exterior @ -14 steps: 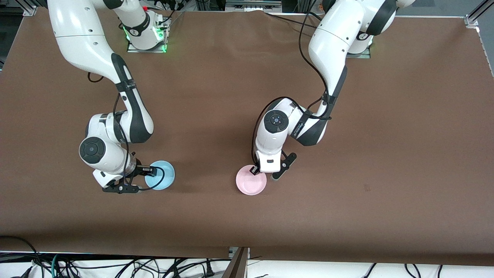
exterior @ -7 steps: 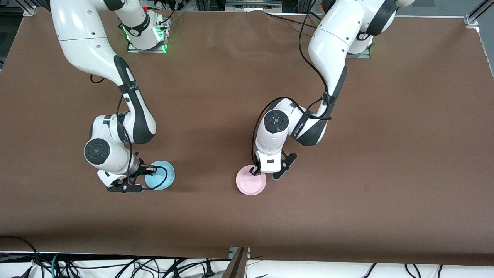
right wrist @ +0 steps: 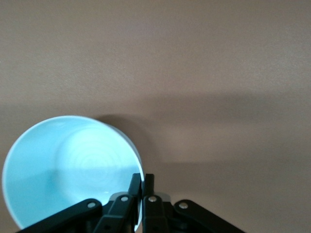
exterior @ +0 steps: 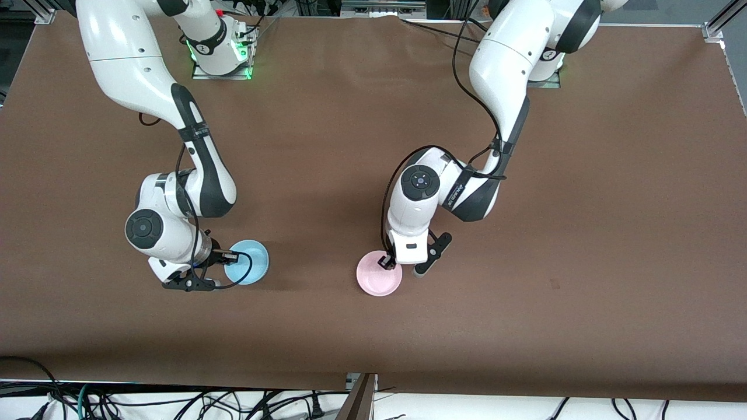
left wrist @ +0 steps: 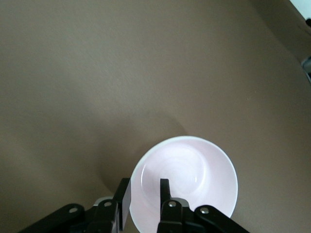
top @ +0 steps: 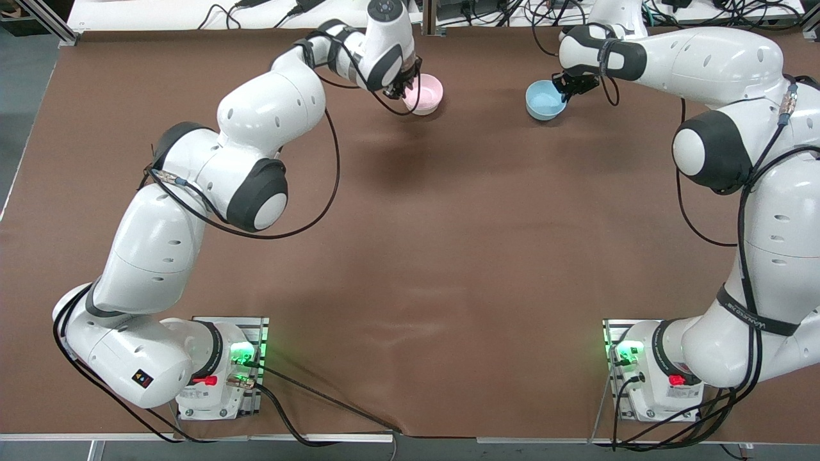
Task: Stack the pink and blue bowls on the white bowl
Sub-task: 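Carry the blue bowl onto the pink bowl while the left gripper withdraws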
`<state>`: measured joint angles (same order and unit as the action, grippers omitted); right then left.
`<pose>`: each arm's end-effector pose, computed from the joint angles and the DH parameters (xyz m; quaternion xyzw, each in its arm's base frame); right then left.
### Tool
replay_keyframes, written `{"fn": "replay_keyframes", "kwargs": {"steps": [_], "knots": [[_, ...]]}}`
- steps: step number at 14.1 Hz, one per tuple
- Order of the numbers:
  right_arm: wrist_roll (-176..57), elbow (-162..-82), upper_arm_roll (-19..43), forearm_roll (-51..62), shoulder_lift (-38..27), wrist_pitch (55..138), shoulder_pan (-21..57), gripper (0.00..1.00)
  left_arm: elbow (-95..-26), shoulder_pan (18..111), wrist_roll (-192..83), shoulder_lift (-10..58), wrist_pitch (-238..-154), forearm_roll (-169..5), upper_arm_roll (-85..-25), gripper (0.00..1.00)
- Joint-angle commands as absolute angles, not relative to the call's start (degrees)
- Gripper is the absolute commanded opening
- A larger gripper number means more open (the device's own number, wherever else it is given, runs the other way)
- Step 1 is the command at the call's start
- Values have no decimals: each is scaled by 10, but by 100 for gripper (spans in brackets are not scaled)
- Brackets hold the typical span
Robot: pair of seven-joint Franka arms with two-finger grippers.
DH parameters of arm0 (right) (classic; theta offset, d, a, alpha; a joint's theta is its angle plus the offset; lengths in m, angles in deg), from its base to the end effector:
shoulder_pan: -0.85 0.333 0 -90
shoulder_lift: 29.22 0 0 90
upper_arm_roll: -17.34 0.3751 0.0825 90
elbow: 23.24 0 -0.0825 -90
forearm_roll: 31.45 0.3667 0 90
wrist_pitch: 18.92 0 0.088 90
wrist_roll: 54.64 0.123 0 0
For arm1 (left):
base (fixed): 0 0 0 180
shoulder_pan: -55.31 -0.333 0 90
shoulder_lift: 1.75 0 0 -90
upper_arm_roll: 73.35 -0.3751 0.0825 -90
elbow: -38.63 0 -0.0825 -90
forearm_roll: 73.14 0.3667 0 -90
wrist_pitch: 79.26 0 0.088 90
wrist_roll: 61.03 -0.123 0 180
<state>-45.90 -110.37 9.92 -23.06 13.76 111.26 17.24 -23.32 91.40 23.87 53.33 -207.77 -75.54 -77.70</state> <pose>0.7252 0.1391 0.2583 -0.9995 0.0276 -0.0026 0.0127 0.6918 -0.4581 0.2850 0.8932 0.4380 0.0631 0.0800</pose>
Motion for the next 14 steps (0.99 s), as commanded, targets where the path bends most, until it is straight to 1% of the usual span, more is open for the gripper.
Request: {"fn": "replay_keyframes", "kwargs": {"steps": [1, 3, 5, 7, 9, 11, 12, 14], "knots": [[-463, -1085, 102, -223, 136, 1092, 171, 0, -186, 883, 200, 513, -1982, -758, -770, 31], [-446, -1053, 104, -223, 136, 1055, 171, 0, -184, 860, 159, 480, -1936, -781, -770, 30], [-421, -1020, 109, -223, 136, 1017, 174, 0, -184, 829, 89, 444, -1863, -793, -770, 30], [-361, -993, 134, -225, 136, 986, 175, 0, -185, 791, 6, 394, -1800, -809, -772, 30], [-292, -974, 152, -226, 138, 977, 187, 0, -187, 744, -87, 354, -1747, -815, -773, 30], [-206, -954, 155, -227, 146, 984, 224, 0, -188, 696, -178, 324, -1699, -814, -773, 30], [-164, -927, 155, -227, 160, 985, 243, 0, -190, 673, -227, 310, -1681, -813, -774, 31], [-90, -865, 155, -227, 198, 985, 273, 0, -197, 636, -331, 291, -1632, -809, -776, 35]]}}
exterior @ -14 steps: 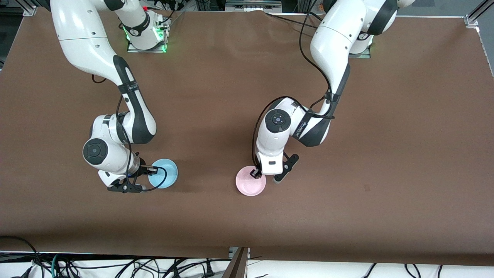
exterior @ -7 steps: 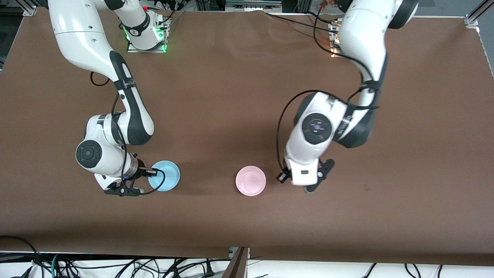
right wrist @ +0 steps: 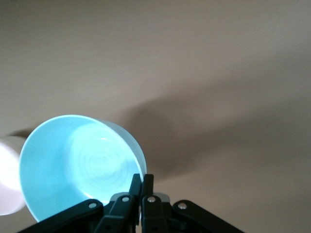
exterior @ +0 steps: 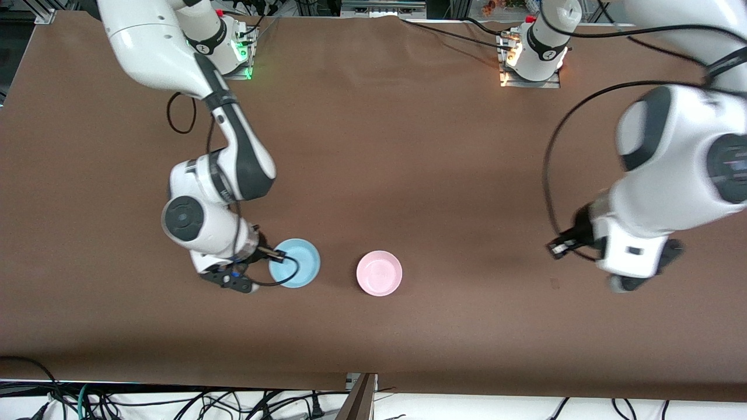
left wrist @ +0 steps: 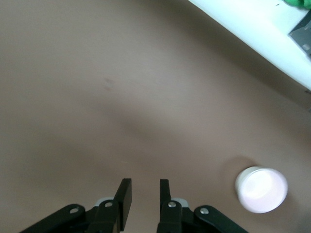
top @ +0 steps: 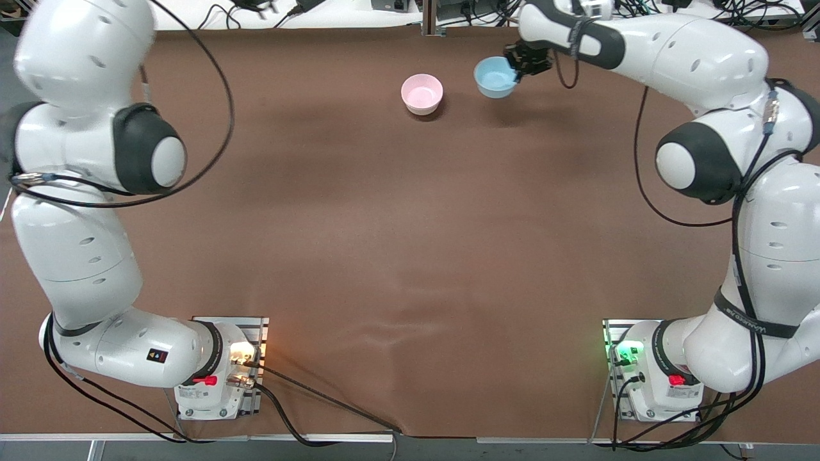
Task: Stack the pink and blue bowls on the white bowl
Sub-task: 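Carry the blue bowl onto the pink bowl while the left gripper withdraws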
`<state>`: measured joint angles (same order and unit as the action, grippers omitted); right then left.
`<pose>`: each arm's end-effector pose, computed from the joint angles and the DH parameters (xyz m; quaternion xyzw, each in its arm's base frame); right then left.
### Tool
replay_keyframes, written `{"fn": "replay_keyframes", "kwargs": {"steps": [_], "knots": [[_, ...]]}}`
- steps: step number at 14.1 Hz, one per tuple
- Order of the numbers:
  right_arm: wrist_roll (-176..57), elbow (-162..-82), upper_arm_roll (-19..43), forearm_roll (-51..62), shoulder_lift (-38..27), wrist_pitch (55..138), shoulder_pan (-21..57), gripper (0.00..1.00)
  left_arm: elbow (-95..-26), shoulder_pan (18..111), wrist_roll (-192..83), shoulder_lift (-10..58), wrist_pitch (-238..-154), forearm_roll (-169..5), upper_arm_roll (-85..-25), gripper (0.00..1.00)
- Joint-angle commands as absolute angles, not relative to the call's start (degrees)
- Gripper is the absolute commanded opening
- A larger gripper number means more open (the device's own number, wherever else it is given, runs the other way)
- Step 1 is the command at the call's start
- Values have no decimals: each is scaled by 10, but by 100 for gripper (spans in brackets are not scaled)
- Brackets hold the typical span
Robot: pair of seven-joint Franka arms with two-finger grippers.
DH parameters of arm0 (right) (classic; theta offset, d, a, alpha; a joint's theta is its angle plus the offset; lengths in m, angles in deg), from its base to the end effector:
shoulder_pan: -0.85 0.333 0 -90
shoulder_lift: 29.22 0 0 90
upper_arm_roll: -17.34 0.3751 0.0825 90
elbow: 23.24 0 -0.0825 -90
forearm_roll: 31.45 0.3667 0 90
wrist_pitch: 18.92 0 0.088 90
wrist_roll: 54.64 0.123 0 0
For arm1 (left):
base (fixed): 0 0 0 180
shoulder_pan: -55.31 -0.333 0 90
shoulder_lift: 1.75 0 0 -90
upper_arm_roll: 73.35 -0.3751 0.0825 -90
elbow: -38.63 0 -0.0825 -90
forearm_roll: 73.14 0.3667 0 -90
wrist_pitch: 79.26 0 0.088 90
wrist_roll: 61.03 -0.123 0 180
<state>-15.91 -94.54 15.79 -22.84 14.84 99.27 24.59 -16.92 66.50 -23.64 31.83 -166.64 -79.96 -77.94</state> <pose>0.7171 0.3100 0.3448 -0.9829 0.1730 0.0079 0.0623 0.7162 -0.1181 0.5634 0.9655 0.2574 -0.0277 0.0290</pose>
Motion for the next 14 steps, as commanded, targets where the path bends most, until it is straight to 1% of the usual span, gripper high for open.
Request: {"fn": "replay_keyframes", "kwargs": {"steps": [1, 3, 5, 7, 9, 11, 12, 13, 14], "knots": [[-58, -837, 155, -227, 217, 986, 283, 0, -202, 613, -382, 284, -1612, -807, -776, 37], [-2, -800, 157, -226, 244, 995, 301, 0, -244, 586, -468, 256, -1611, -805, -776, 37], [52, -795, 171, -226, 256, 1036, 317, 0, -302, 567, -519, 221, -1623, -802, -777, 38], [97, -794, 189, -226, 268, 1080, 320, 0, -383, 565, -539, 174, -1673, -796, -776, 38], [113, -793, 199, -226, 274, 1098, 320, 0, -488, 566, -539, 115, -1741, -796, -774, 38], [121, -793, 199, -226, 276, 1111, 327, 0, -564, 566, -540, 72, -1793, -796, -773, 38], [122, -793, 198, -226, 280, 1112, 328, 0, -583, 568, -540, 64, -1807, -796, -773, 39], [122, -793, 198, -226, 283, 1112, 329, 0, -587, 570, -540, 62, -1809, -796, -773, 42], [122, -793, 198, -226, 285, 1119, 332, 0, -587, 570, -540, 62, -1809, -796, -773, 42]]}}
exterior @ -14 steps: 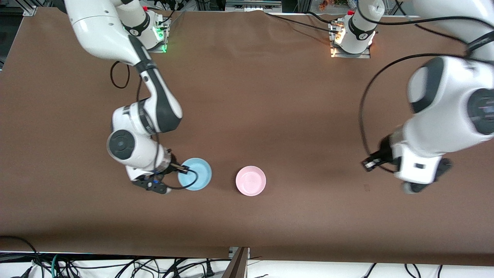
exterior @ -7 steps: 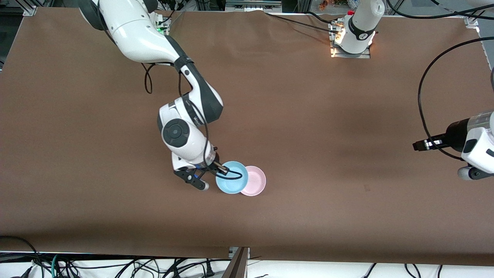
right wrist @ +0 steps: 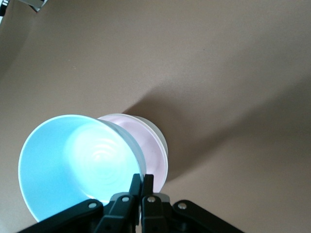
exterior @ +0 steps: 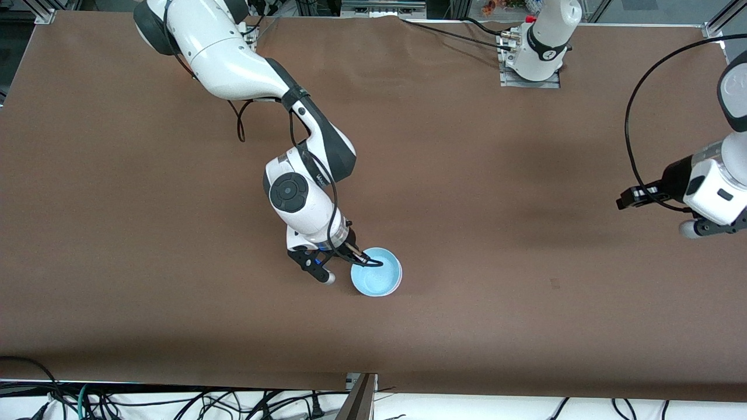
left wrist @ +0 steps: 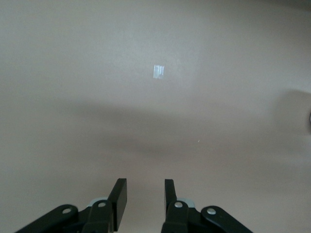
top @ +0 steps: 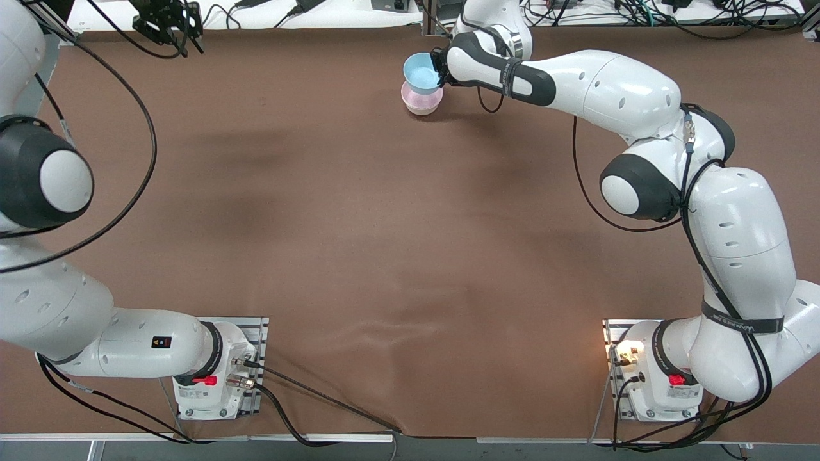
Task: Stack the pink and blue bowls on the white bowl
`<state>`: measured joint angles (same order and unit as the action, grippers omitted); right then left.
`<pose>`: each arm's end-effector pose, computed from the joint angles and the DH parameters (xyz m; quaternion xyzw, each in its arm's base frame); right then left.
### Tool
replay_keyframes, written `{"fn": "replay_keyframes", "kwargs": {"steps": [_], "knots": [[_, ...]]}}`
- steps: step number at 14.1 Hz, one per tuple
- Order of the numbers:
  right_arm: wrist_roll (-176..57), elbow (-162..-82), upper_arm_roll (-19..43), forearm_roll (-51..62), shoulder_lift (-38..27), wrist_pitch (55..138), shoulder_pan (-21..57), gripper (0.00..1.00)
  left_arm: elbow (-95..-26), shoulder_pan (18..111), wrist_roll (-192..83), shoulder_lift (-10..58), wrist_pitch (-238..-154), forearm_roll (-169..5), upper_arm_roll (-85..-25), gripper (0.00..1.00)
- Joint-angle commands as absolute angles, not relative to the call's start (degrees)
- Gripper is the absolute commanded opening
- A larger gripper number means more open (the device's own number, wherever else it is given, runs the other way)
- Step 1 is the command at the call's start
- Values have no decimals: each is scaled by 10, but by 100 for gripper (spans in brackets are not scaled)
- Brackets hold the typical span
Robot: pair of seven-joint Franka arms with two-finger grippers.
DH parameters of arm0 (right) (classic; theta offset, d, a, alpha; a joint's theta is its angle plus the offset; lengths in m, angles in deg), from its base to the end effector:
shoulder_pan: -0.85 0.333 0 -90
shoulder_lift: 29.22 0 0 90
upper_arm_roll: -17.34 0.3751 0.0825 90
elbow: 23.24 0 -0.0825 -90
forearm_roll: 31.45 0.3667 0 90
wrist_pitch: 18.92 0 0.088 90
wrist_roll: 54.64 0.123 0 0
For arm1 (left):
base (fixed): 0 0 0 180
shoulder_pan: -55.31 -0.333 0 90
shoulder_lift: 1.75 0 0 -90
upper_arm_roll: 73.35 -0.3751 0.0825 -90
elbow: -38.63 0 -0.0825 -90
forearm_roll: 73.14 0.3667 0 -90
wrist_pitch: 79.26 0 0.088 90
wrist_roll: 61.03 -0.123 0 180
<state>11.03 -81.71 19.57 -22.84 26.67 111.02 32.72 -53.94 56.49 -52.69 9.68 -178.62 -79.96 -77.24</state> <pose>0.7024 0.4661 0.3050 -0.9355 0.3170 -0.0273 0.1540 0.6089 0.0124 0.5468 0.9920 0.1076 -0.0426 0.0495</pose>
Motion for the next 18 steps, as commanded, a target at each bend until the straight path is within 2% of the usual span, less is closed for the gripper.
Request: {"fn": "replay_keyframes", "kwargs": {"steps": [1, 18], "knots": [[123, -793, 198, -227, 289, 1125, 336, 0, -587, 570, -540, 62, -1809, -796, -773, 42], [115, -798, 195, -265, 296, 1112, 340, 0, -587, 570, -540, 64, -1810, -796, -772, 42]]}}
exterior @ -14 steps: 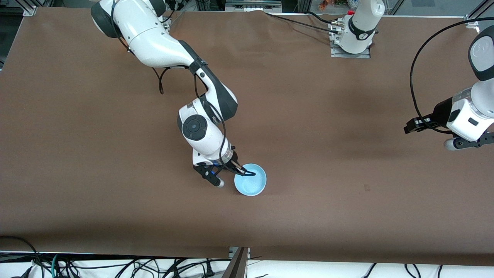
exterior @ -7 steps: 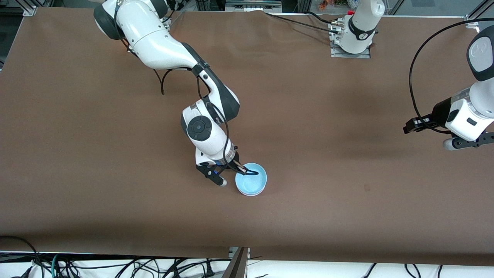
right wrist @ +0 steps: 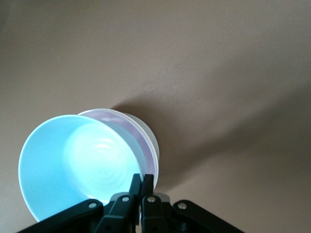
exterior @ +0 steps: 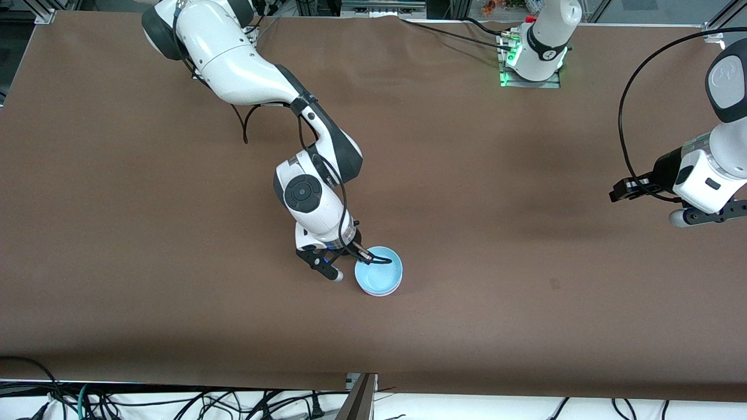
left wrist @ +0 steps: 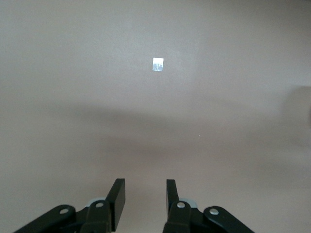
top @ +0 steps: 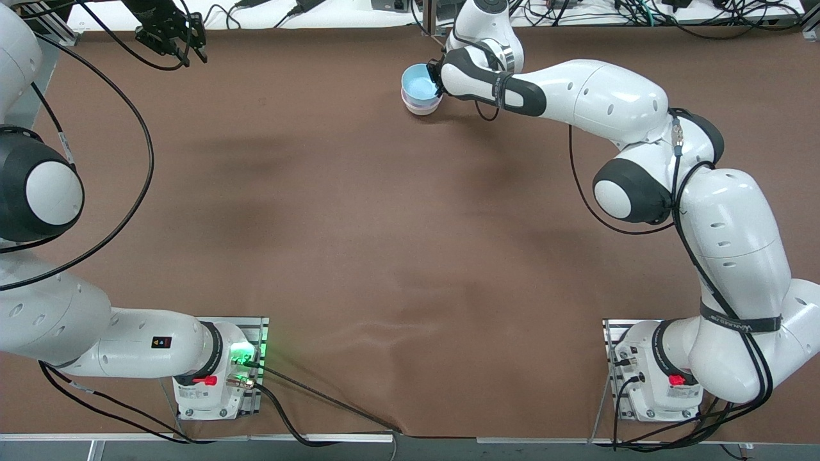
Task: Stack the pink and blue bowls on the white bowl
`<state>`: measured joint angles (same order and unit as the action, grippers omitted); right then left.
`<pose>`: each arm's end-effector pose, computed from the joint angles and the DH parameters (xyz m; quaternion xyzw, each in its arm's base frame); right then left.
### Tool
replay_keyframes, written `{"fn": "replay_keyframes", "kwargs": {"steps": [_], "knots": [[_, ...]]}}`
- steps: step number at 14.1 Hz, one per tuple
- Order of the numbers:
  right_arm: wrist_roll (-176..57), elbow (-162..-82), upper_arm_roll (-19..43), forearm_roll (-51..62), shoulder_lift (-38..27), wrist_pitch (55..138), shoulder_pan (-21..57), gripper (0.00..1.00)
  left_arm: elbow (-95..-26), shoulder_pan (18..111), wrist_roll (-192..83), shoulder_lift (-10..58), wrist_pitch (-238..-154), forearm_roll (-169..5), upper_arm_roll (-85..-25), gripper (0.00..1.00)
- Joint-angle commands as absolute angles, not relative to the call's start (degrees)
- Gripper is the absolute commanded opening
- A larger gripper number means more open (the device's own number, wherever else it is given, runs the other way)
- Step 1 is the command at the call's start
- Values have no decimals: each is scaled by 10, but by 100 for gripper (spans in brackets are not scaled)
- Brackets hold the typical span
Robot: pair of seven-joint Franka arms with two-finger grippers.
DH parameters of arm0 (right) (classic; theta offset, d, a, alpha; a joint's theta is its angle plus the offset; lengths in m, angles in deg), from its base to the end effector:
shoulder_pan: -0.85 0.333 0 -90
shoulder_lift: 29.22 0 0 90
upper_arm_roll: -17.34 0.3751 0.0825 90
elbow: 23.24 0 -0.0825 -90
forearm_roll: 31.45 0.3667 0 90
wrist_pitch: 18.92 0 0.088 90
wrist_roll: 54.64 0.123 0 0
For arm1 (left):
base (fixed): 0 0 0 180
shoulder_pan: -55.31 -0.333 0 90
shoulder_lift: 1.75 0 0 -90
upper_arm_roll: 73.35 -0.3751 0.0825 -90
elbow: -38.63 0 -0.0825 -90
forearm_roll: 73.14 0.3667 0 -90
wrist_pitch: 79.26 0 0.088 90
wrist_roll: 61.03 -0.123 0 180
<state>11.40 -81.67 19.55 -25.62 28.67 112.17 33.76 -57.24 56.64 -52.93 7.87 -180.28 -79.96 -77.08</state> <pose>0.6955 0.4771 0.2779 -0.9430 0.3015 -0.0374 0.1357 0.5978 0.0099 0.5419 0.9924 0.1046 -0.0413 0.0505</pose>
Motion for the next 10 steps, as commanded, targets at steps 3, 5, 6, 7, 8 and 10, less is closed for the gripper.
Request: {"fn": "replay_keyframes", "kwargs": {"steps": [3, 5, 6, 7, 8, 10], "knots": [[115, -798, 194, -265, 298, 1113, 340, 0, -587, 570, -540, 64, -1811, -796, -772, 42], [115, -798, 194, -266, 299, 1115, 341, 0, -587, 570, -540, 64, -1810, -796, -772, 42], [115, -798, 194, -266, 300, 1115, 341, 0, -587, 570, -540, 64, -1811, -796, -773, 42], [115, -798, 194, -266, 300, 1117, 341, 0, -587, 570, -540, 64, -1811, -796, -773, 42], [115, -798, 194, -266, 302, 1117, 341, 0, -587, 570, -540, 64, -1810, -795, -773, 42], [115, -798, 194, -266, 303, 1117, 341, 0, -587, 570, -540, 64, -1811, -796, -773, 42]]}}
